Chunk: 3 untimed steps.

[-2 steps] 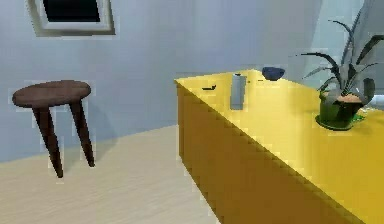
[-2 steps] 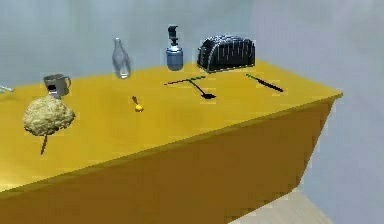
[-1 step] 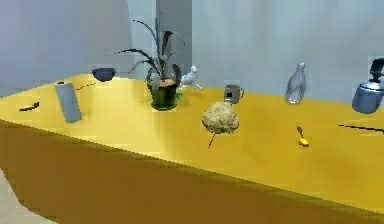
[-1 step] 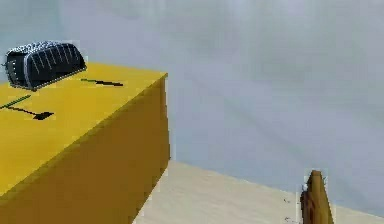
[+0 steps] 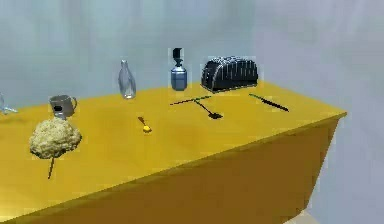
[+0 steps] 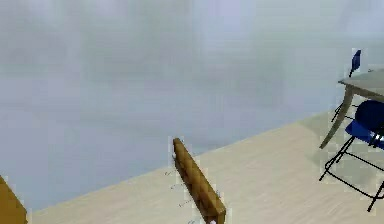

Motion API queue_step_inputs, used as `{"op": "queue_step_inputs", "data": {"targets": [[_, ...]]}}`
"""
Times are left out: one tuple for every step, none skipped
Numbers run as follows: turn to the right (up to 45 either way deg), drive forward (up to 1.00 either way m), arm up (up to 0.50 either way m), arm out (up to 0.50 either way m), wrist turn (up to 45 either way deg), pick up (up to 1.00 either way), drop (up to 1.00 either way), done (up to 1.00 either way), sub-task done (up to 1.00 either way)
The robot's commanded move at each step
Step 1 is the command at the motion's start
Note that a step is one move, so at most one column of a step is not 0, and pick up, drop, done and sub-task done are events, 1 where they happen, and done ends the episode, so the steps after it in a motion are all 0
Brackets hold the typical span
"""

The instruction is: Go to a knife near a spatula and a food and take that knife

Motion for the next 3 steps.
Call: {"op": "queue_step_inputs", "data": {"targets": [[36.0, 0.0, 0.0, 0.0, 0.0, 0.0, 0.0, 0.0, 0.0], [0.0, 0.8, 0.0, 0.0, 0.0, 0.0, 0.0, 0.0, 0.0], [-45.0, 0.0, 0.0, 0.0, 0.0, 0.0, 0.0, 0.0, 0.0]]}}
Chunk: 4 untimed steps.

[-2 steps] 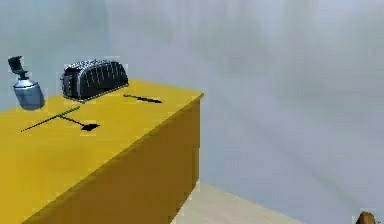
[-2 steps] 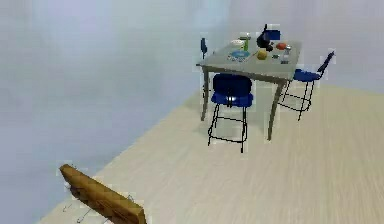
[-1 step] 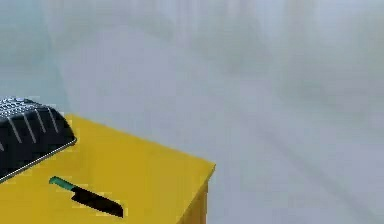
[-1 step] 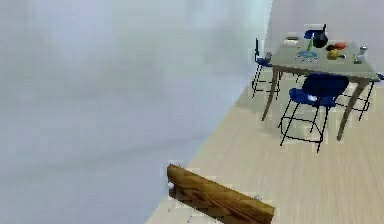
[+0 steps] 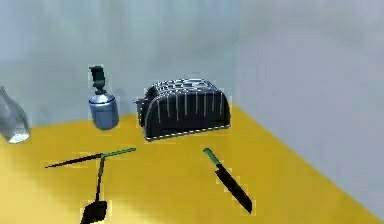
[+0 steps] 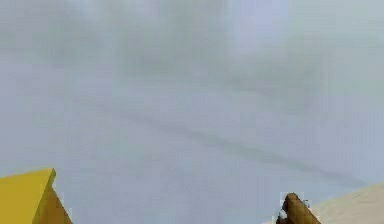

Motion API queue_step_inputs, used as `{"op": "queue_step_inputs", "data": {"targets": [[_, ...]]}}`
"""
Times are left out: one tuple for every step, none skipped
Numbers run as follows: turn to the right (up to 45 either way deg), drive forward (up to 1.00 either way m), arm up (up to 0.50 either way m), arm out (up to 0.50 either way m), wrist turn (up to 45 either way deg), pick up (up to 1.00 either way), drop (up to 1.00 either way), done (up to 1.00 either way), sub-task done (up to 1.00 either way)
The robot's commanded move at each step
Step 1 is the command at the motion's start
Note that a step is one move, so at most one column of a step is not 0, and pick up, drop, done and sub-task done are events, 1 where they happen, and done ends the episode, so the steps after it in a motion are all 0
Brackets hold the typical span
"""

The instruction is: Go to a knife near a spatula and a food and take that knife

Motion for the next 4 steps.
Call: {"op": "queue_step_inputs", "data": {"targets": [[-45.0, 0.0, 0.0, 0.0, 0.0, 0.0, 0.0, 0.0, 0.0], [-45.0, 0.0, 0.0, 0.0, 0.0, 0.0, 0.0, 0.0, 0.0], [-24.0, 0.0, 0.0, 0.0, 0.0, 0.0, 0.0, 0.0, 0.0], [0.0, 0.0, 0.5, 0.0, 0.0, 0.0, 0.0, 0.0, 0.0]]}}
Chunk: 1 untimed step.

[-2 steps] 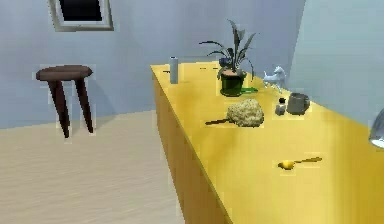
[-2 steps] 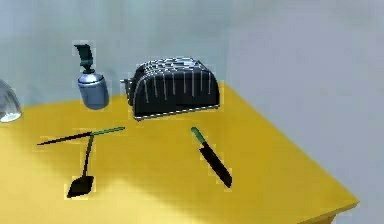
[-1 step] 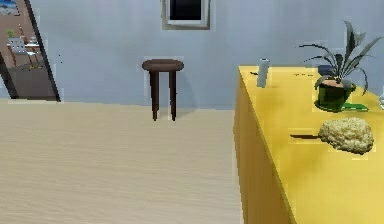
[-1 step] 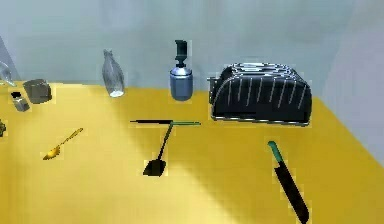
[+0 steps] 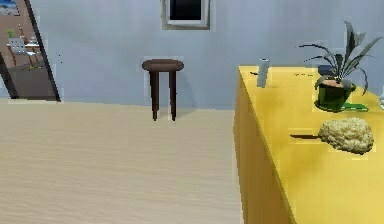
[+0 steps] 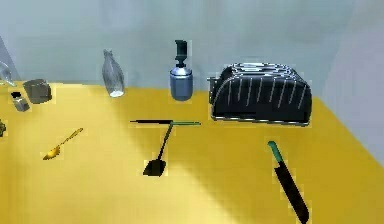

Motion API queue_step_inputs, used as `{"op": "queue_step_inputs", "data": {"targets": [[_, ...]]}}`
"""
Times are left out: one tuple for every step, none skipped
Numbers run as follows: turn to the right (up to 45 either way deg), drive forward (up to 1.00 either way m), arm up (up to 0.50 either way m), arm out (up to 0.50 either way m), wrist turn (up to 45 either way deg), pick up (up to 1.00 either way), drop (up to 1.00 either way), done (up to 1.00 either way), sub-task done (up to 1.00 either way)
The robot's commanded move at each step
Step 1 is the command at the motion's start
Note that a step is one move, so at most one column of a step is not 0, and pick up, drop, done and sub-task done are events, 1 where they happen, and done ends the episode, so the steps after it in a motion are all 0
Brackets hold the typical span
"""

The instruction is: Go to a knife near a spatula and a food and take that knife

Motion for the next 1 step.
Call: {"op": "queue_step_inputs", "data": {"targets": [[0.0, 0.0, 0.38, 0.0, 0.0, 0.0, 0.0, 0.0, 0.0]]}}
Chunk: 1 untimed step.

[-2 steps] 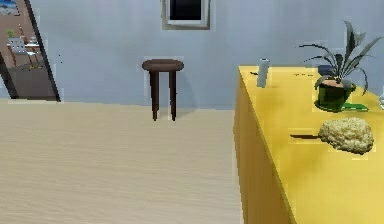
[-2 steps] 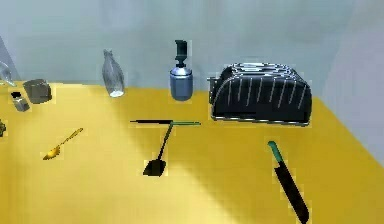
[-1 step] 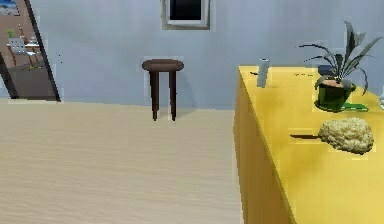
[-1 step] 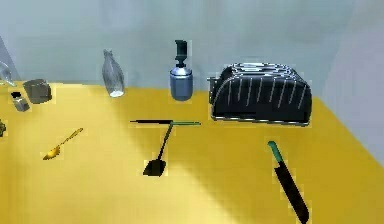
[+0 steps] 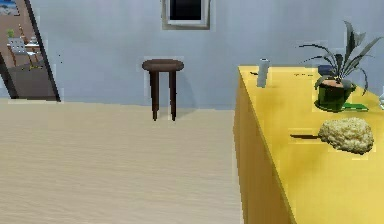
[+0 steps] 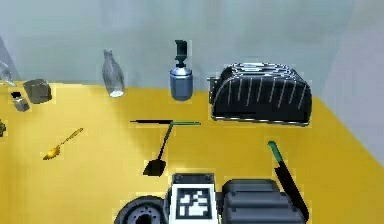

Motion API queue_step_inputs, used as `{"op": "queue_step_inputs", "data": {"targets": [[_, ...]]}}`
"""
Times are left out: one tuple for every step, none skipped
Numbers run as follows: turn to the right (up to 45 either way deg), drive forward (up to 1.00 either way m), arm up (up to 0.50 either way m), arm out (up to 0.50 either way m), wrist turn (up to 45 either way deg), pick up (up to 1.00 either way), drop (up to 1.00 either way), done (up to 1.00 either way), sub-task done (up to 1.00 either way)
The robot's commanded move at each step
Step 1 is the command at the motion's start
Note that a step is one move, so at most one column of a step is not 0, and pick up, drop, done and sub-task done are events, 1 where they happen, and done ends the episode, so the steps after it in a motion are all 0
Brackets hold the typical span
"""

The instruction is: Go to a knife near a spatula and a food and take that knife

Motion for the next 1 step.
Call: {"op": "queue_step_inputs", "data": {"targets": [[0.0, 0.0, 0.0, 0.42, 0.0, 0.0, 0.0, 0.0, 0.0]]}}
